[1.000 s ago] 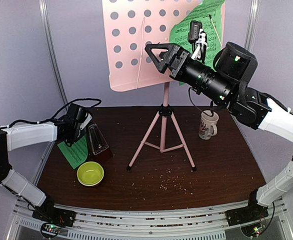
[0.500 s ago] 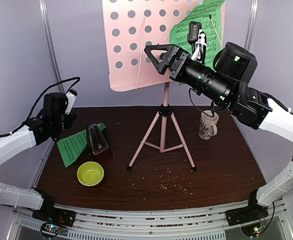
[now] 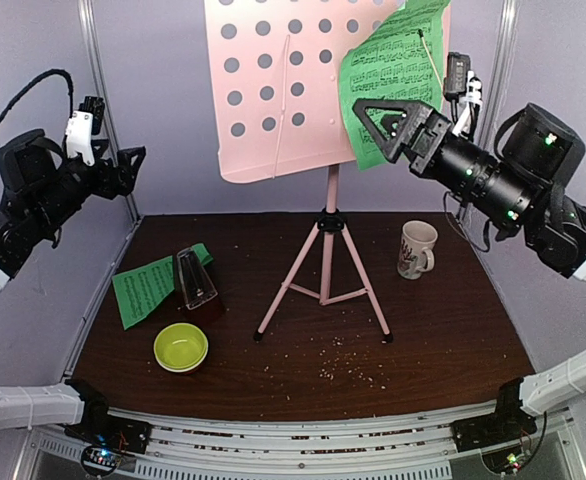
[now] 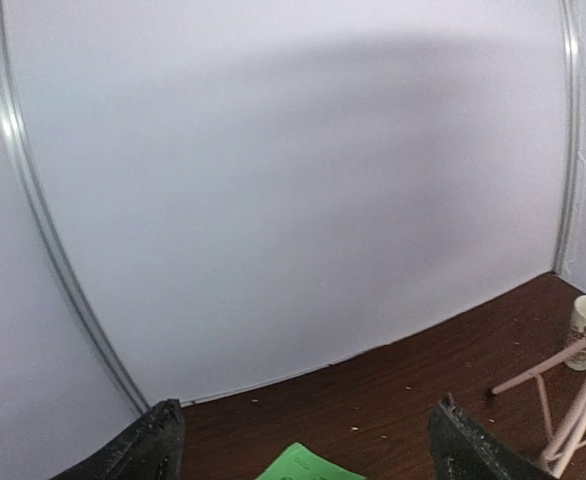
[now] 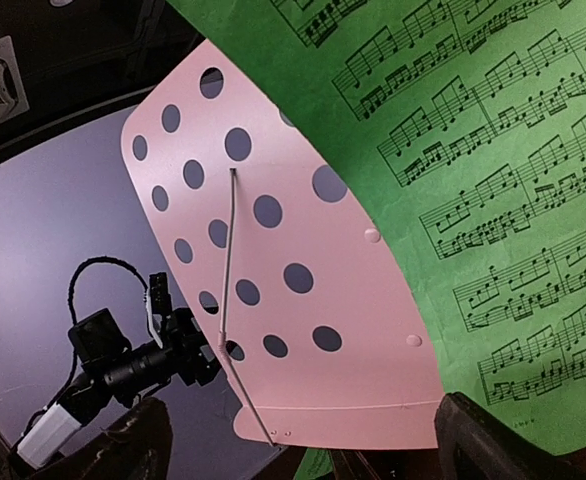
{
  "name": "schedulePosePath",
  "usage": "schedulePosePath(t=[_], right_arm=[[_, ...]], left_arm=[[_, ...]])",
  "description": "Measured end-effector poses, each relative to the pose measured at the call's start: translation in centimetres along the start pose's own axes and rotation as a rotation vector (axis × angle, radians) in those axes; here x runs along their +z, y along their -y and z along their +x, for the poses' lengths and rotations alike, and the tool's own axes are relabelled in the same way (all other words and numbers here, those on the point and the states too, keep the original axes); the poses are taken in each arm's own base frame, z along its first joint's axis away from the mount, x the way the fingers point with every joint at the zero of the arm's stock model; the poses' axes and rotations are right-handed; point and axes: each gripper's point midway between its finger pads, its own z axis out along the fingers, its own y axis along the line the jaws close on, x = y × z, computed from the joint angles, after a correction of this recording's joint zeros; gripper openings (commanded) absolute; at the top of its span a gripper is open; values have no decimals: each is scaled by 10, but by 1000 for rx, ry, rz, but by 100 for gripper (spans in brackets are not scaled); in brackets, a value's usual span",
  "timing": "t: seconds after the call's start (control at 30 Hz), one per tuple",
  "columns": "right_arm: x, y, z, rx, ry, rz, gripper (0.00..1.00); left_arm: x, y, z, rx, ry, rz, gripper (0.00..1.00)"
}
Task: Pack up the instrument practice props
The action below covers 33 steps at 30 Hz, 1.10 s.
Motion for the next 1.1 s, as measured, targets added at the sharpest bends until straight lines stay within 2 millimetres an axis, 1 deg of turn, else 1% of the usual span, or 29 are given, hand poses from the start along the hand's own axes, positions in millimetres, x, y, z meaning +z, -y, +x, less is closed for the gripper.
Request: schedulePosePath(t=[0.07, 0.1, 0.2, 0.27, 0.4, 0.47, 0.53, 0.63, 0.67, 0.7, 0.73, 0.8, 0.93, 1.0, 1.1], right_arm=[[-12, 10, 8, -11, -20, 28, 92], [-19, 17, 15, -17, -34, 46, 90], [-39, 42, 39, -37, -87, 115, 87], [-51, 59, 56, -49, -121, 168, 86], [-65, 92, 90, -52, -172, 252, 84], [-69, 111, 109, -50, -198, 289, 80], [-70, 136, 134, -25, -230, 318, 77], [-68, 193, 167, 82, -250, 378, 77], [-68, 209, 175, 109, -254, 403, 78], [-66, 220, 182, 124, -265, 416, 78], [-62, 223, 186, 132, -272, 410, 78], [-47, 219, 187, 136, -268, 356, 78], [-12, 200, 173, 109, -228, 222, 77], [2, 191, 166, 85, -204, 162, 76], [19, 181, 159, 50, -187, 89, 69]], left_arm=[[3, 14, 5, -39, -4, 73, 89], [5, 21, 10, -61, -9, 106, 89], [11, 40, 38, -114, -68, 187, 90], [14, 49, 48, -141, -95, 228, 90], [14, 59, 50, -181, -106, 278, 90], [12, 62, 48, -199, -106, 300, 90], [11, 63, 44, -218, -106, 312, 90], [8, 63, 41, -239, -108, 314, 91], [7, 63, 40, -245, -107, 315, 91], [6, 63, 40, -250, -109, 315, 91], [5, 62, 40, -253, -111, 316, 91], [1, 62, 39, -257, -112, 316, 91], [-3, 60, 35, -262, -98, 315, 91], [-4, 60, 34, -265, -95, 316, 92], [-5, 60, 34, -267, -95, 320, 92]])
